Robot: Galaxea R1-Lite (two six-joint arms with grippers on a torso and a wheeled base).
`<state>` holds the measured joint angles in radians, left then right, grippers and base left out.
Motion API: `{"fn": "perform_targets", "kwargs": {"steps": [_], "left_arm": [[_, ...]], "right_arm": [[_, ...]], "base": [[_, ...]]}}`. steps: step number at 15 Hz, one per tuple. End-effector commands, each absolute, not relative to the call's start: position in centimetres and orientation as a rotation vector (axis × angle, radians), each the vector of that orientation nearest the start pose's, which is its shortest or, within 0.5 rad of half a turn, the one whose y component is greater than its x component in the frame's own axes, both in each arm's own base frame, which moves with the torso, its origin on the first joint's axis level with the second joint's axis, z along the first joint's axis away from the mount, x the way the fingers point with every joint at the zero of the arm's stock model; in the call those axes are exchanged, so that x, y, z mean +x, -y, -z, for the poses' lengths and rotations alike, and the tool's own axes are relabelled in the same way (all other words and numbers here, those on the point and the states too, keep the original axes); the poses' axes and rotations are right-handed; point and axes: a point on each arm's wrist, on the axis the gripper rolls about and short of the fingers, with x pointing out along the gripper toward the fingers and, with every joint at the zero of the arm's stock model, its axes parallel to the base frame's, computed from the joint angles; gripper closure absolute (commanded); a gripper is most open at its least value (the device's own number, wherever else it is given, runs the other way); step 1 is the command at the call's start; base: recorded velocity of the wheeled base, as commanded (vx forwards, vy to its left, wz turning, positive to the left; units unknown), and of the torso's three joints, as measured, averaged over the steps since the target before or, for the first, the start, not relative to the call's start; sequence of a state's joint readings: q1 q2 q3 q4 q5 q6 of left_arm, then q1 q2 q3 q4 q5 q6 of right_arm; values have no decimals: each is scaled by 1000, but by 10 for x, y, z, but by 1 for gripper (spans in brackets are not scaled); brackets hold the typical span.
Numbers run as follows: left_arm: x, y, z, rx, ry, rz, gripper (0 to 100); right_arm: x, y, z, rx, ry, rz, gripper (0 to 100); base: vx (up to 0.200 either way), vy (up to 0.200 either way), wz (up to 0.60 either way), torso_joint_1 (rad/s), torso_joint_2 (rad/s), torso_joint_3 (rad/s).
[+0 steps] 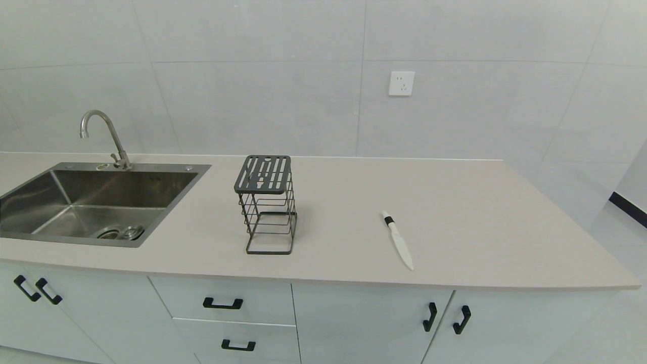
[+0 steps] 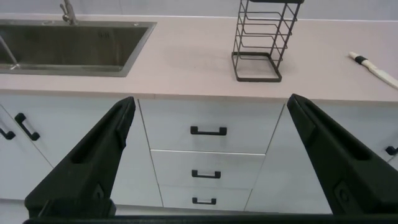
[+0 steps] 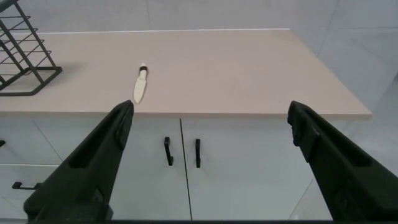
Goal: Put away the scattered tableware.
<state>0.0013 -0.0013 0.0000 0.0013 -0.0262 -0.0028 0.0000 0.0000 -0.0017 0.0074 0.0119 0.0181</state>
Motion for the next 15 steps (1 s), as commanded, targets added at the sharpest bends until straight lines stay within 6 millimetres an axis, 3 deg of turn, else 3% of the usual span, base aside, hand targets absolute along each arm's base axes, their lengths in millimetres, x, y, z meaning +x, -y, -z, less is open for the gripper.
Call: {"fn": "perform_targets", "kwargs": {"steps": [1, 3, 8, 11, 15], "left_arm": [[-23, 1, -75, -3, 0, 25, 0], [-23, 1, -75, -8, 0, 23, 0], [-23, 1, -75, -6, 0, 20, 0], [-23, 1, -75, -8, 0, 23, 0], [-23, 1, -75, -2, -2, 23, 0]], "right_arm": [[-23, 0, -75, 18, -6, -12, 0], [-23, 0, -75, 17, -6, -11, 0], [-23, 0, -75, 17, -6, -12, 0], [-23, 0, -75, 17, -6, -12, 0], [-23, 0, -75, 17, -6, -12, 0]], "base": [[200, 0, 0, -2, -17, 2], [0, 0, 0, 0, 0, 0], [200, 0, 0, -5, -2, 0], [0, 0, 0, 0, 0, 0], [200, 0, 0, -1, 5, 2]]}}
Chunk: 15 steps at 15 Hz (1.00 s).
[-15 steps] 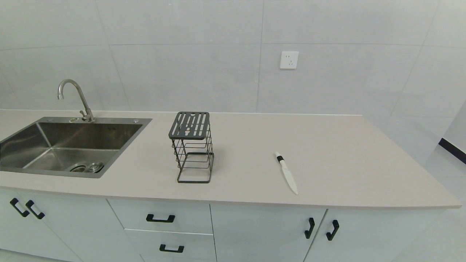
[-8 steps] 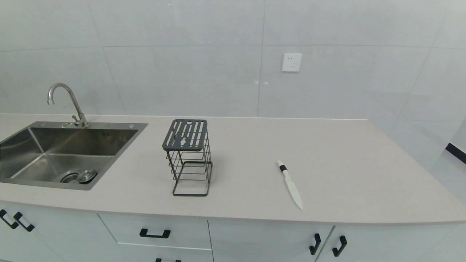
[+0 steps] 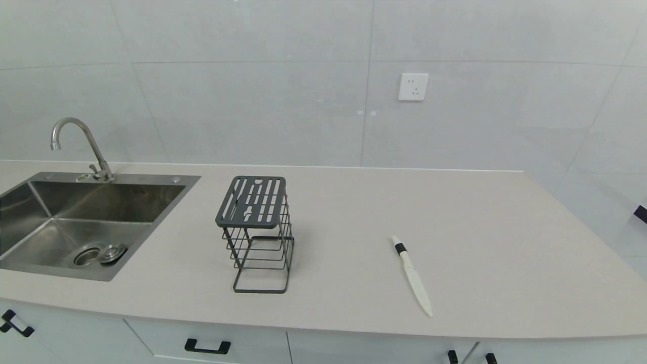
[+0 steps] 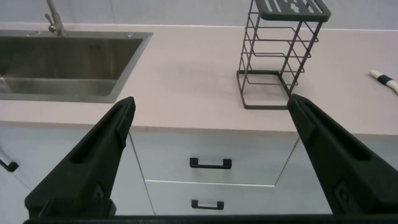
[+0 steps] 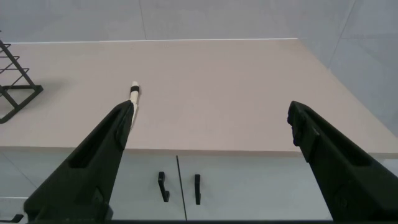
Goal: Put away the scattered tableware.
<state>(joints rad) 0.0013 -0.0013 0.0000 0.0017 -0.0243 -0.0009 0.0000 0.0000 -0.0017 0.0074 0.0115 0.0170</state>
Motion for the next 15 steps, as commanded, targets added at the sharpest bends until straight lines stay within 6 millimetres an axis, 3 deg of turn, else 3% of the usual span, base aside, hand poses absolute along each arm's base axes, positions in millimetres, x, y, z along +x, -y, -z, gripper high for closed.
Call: {"fn": "perform_targets", "kwargs": {"steps": [1, 11, 15], "left_arm": [[-23, 1, -75, -2, 0, 21, 0], [-23, 1, -75, 0, 0, 21, 0], [-23, 1, -75, 0, 0, 29, 0]], "right_arm": [[-23, 0, -75, 17, -6, -12, 0], [-23, 0, -75, 18, -8, -12, 0], [-23, 0, -75, 18, -8, -14, 0]], "base": [[0, 0, 0, 0, 0, 0], [0, 0, 0, 0, 0, 0], [0, 0, 0, 217, -6, 202]]}}
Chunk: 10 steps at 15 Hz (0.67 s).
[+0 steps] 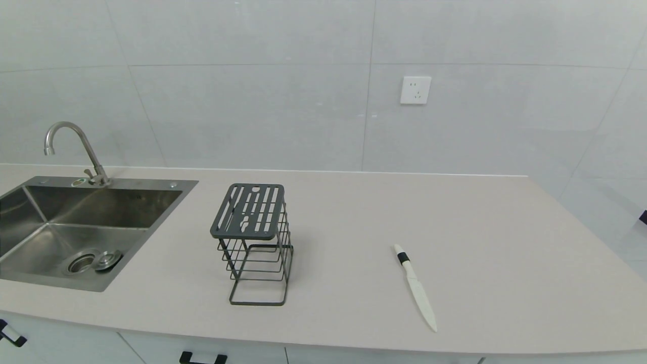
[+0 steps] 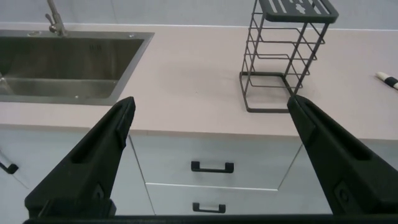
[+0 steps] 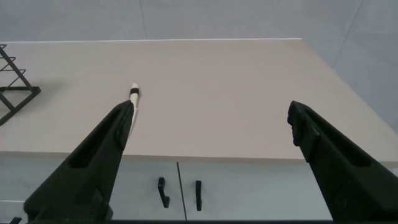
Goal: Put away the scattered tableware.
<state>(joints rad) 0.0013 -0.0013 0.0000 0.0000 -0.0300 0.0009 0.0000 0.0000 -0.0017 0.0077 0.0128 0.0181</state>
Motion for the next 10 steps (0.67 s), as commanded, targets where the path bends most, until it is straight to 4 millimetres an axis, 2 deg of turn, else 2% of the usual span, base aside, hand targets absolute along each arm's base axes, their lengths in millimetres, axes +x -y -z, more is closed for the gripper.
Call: {"fn": "perform_targets", "kwargs": {"steps": [1, 5, 7, 10], "left_arm": [[-23, 1, -75, 2, 0, 29, 0], [-23, 1, -75, 0, -2, 29, 0], [-23, 1, -75, 0, -2, 29, 0], [-23, 1, -75, -3, 0, 29, 0]], "right_arm": [[-23, 0, -75, 18, -8, -14, 0], [-23, 0, -75, 17, -8, -12, 0], [-23, 0, -75, 18, -8, -12, 0], [-23, 0, -75, 17, -8, -12, 0]], "base": [[0, 0, 0, 281, -27, 251], [0, 0, 0, 304, -60, 242], [0, 0, 0, 127, -17, 100], [0, 0, 0, 17, -4, 9]]}}
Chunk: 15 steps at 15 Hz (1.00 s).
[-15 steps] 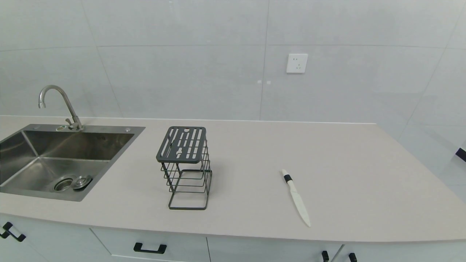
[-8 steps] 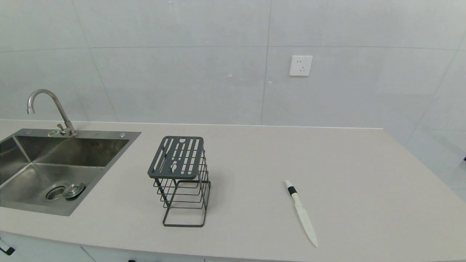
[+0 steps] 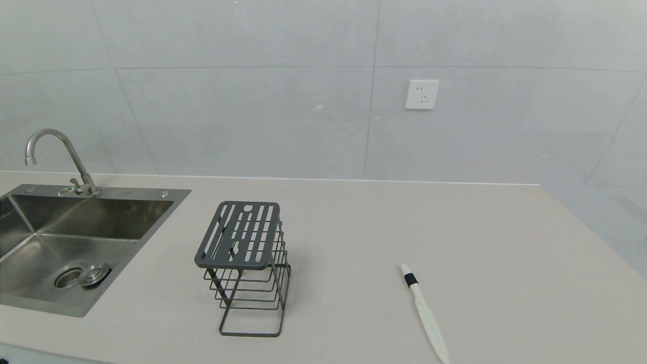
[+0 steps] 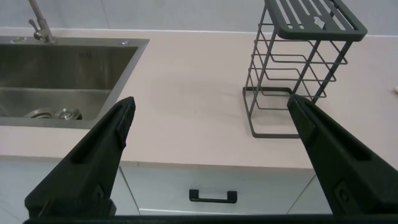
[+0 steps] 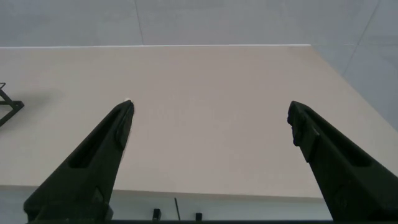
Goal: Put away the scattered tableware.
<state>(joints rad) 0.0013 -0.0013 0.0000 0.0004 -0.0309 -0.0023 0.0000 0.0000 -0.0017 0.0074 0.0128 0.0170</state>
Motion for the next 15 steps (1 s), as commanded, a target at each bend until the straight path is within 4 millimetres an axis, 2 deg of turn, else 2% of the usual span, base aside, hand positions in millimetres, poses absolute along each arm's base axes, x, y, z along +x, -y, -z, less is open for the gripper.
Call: {"fn": "perform_targets", "kwargs": {"steps": [1, 4, 6, 8, 10, 12, 13, 15], "left_arm": [[-23, 1, -75, 0, 0, 29, 0], [-23, 1, -75, 0, 0, 29, 0], [-23, 1, -75, 2, 0, 29, 0], [-23, 1, -75, 2, 0, 29, 0], [-23, 1, -75, 2, 0, 29, 0], [-23, 1, -75, 0, 0, 29, 0], [-23, 1, -75, 0, 0, 29, 0], [-23, 1, -75, 0, 0, 29, 0]], "right_arm": [[-23, 0, -75, 17, -6, -11, 0], [-23, 0, -75, 15, -6, -12, 0], [-27, 0, -105, 9, 281, -14, 0], [-32, -1, -117, -2, 308, -51, 0], [-30, -4, -158, -11, 215, -227, 0], [-16, -5, -184, -3, 109, -345, 0], [-3, -6, -192, 4, 49, -391, 0], [22, -10, -193, 10, -73, -457, 0]], "base": [[0, 0, 0, 0, 0, 0], [0, 0, 0, 0, 0, 0], [0, 0, 0, 0, 0, 0], [0, 0, 0, 0, 0, 0], [0, 0, 0, 0, 0, 0], [0, 0, 0, 0, 0, 0], [0, 0, 0, 0, 0, 0], [0, 0, 0, 0, 0, 0]]}}
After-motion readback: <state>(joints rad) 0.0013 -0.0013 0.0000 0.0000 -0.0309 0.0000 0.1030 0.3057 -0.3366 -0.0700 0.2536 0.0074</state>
